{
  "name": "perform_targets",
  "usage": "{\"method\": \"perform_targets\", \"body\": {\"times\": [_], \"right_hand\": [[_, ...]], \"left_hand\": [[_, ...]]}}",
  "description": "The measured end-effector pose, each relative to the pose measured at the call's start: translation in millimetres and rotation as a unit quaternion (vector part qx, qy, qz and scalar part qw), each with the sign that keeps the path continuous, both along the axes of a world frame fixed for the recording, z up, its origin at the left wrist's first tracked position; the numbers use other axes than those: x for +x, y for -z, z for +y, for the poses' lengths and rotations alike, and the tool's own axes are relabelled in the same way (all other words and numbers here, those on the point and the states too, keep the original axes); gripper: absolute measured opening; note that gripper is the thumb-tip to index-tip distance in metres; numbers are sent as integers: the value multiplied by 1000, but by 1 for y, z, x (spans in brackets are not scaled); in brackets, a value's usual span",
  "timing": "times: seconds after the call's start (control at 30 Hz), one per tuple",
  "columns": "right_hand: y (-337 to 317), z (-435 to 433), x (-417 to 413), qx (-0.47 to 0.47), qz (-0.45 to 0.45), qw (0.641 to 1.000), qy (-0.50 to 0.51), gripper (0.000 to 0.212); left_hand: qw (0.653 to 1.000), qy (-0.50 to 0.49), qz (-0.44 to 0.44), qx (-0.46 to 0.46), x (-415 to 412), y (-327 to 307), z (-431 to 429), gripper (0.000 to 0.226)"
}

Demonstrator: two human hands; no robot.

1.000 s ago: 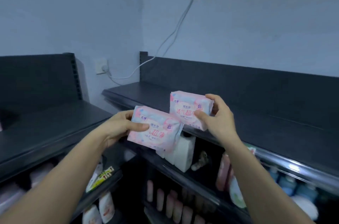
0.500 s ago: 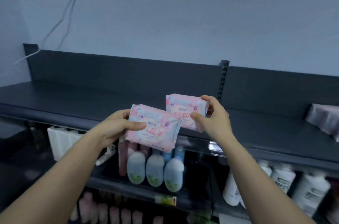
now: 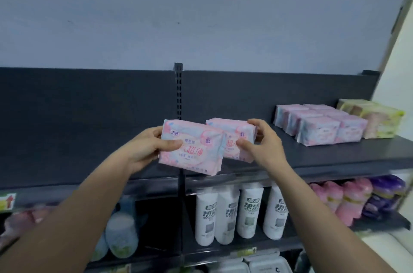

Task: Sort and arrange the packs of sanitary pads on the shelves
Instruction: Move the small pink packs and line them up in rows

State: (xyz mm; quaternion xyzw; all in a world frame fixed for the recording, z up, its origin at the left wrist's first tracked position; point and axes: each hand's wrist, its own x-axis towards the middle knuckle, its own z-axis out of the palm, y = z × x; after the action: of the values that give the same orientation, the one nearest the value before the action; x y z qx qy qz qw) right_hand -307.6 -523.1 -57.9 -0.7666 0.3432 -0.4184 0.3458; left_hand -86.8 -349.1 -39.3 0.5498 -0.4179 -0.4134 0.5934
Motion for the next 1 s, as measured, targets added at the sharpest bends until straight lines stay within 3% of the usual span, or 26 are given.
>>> {"method": "perform_targets", "body": {"times": [0.2, 0.33, 0.57, 0.77, 1.0], "right_hand": [[12, -72, -34, 34, 19, 999, 18, 49], [13, -115, -49, 65, 34, 997, -19, 47], [10, -178, -55, 94, 36, 994, -53, 45], [16, -213, -50, 14, 112, 993, -18, 42], [9, -235, -44, -113, 235, 965, 37, 38]], "left_hand": [[999, 13, 44, -18, -8, -14, -91, 82], [995, -8, 89, -50, -14, -31, -158, 46], [993, -85, 48, -72, -11, -34, -273, 41], [990, -133, -16, -42, -19, -13, -342, 46], [984, -166, -65, 14, -29, 9, -394, 41]]}}
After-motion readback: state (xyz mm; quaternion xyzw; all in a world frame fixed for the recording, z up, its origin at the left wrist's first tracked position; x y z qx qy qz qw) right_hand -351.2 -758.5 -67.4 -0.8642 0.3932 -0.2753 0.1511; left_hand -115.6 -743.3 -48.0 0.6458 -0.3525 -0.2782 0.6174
